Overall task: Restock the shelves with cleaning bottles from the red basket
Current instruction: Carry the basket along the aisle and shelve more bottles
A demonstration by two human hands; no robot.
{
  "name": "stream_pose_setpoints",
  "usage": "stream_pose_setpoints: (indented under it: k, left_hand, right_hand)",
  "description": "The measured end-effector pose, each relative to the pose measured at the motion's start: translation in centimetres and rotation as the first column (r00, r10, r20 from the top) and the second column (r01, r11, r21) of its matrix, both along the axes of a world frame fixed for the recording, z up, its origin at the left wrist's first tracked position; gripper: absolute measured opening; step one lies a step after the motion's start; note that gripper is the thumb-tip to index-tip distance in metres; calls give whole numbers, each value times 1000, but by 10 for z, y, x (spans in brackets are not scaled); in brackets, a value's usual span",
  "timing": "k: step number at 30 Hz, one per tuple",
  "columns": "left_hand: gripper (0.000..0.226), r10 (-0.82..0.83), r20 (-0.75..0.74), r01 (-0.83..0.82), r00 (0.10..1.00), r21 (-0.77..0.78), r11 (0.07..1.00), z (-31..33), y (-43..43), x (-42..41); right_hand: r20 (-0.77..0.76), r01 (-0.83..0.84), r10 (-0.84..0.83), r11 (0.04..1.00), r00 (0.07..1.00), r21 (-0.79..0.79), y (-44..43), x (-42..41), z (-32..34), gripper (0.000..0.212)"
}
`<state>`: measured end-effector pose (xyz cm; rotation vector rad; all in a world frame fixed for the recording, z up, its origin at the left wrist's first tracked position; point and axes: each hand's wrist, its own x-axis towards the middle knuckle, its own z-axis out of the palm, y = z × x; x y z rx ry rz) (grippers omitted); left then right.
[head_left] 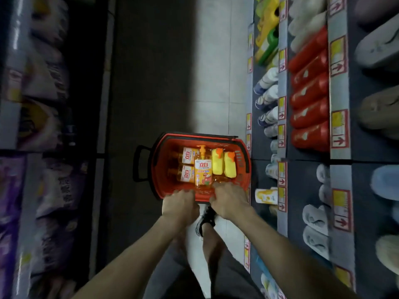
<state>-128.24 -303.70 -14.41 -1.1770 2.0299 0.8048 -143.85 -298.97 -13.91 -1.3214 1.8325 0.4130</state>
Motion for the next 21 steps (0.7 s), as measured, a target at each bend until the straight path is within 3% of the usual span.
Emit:
stream_pose_setpoints:
  k: [6, 12, 17, 21]
  left_hand:
    - [31, -99, 40, 97, 994, 57, 994, -89, -33, 0]
    - [27, -91, 68, 83, 994, 106, 991, -171, -41, 2]
    - [43, -125, 97, 111, 987, 142, 984, -240, -36, -7]
    - [46, -28, 71, 18, 997, 136, 991, -290, -29, -17]
  right_hand:
    - [-31, 76, -73, 989, 997, 128, -17, 4, -79, 39]
    - [-59, 88, -80, 987, 995, 138, -19, 7, -151, 33]
    - [-55, 56, -48, 983, 997, 173, -16, 6, -220, 46]
    - [-60, 88, -76, 970, 995, 227, -12, 7, -271, 50]
